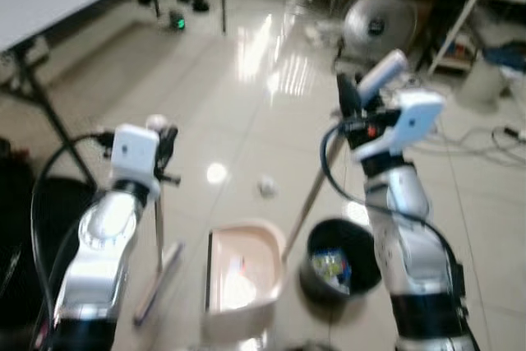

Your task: Sweep floor

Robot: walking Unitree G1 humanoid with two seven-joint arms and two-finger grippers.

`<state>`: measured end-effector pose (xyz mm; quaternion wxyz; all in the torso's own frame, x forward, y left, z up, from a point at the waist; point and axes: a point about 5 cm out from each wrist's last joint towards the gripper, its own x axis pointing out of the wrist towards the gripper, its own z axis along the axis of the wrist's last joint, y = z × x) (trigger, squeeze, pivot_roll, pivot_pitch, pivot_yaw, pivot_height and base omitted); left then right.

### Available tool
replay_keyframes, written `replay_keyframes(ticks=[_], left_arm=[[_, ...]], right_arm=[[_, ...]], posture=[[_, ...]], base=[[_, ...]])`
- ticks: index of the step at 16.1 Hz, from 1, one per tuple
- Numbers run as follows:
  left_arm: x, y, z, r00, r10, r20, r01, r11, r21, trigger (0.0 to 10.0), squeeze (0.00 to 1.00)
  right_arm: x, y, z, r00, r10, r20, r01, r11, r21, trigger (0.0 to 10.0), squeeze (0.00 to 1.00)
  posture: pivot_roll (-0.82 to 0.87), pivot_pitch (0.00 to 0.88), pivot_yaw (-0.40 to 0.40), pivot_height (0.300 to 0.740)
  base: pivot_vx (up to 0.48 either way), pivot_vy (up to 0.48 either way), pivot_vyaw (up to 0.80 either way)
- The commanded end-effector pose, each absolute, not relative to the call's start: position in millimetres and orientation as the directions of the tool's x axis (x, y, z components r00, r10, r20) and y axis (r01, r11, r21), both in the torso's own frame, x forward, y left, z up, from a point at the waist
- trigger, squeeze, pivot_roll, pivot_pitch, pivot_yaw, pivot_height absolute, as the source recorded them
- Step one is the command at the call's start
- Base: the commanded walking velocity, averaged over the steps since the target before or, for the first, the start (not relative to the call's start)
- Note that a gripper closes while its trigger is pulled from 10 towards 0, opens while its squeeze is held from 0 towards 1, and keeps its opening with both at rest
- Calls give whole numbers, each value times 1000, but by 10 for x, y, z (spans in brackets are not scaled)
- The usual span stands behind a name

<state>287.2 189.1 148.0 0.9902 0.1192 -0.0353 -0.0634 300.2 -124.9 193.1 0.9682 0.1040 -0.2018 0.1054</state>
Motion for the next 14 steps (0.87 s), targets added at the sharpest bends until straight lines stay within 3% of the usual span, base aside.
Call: replay_keyframes(ticks=[1,7,14], left_arm=[[2887,1896,1579,985,-140,97,114,965,237,10000,0],[3060,1757,1661,968,-232,96,202,946,254,10000,0],[3211,1714,1722,961,-253,113,218,941,258,10000,0]], right_arm=[[3005,-1265,2022,880,146,452,-253,949,186,10000,0],[2995,-1344,1974,886,73,458,-200,951,235,10000,0],[2931,-1423,1952,890,22,456,-158,952,262,10000,0]], posture=[[98,65,-70,740],[85,52,36,740],[72,62,33,740]], base=[[424,0,0],[423,0,0],[423,0,0]])
